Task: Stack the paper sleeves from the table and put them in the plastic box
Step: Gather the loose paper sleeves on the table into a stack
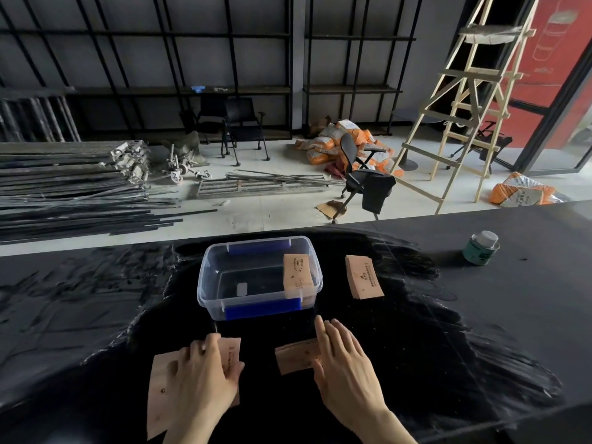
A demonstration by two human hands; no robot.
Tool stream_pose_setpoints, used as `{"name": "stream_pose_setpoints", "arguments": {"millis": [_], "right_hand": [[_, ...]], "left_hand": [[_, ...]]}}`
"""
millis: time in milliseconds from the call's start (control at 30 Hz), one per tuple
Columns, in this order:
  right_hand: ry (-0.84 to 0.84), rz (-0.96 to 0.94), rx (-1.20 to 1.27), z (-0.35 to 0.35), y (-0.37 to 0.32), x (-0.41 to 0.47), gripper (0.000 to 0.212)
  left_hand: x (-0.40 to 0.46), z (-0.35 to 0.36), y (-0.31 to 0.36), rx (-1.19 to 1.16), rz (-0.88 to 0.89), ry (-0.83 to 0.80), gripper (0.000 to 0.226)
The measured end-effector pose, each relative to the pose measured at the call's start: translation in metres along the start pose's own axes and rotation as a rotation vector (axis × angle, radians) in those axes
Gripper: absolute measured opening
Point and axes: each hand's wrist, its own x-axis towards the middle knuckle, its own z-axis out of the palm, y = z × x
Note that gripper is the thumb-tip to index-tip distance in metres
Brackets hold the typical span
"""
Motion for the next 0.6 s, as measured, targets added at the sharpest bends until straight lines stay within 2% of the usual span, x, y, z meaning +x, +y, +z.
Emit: {"name": "stream_pose_setpoints", "arguments": {"millis": [67, 133, 233, 333, 467, 600], "right_hand": [[0.002, 0.003, -0.006, 0.003, -0.002, 0.001, 0.07], [0.004, -0.003, -0.018, 0.003, -0.002, 0.002, 0.069], [0.006, 0.005, -0.02, 0.004, -0.003, 0.002, 0.069], [0.006, 0.011, -0.032, 0.007, -0.004, 0.0, 0.069], [0.057, -0.014, -0.04, 0.011, -0.003, -0.003, 0.074], [0.149, -0.049, 0.009, 0.005, -0.007, -0.005, 0.093]], "left_hand": [[0.003, -0.002, 0.004, -0.09, -0.012, -0.028, 0.072], [0.006, -0.003, 0.004, -0.289, -0.011, -0.015, 0.068], [0.009, -0.011, 0.01, -0.511, 0.131, 0.061, 0.06], [0.009, -0.023, 0.034, -0.539, 0.336, 0.08, 0.045], [0.002, -0.019, 0.073, -0.535, 0.527, -0.084, 0.027], [-0.008, -0.01, 0.088, -0.559, 0.555, -0.18, 0.043]]}}
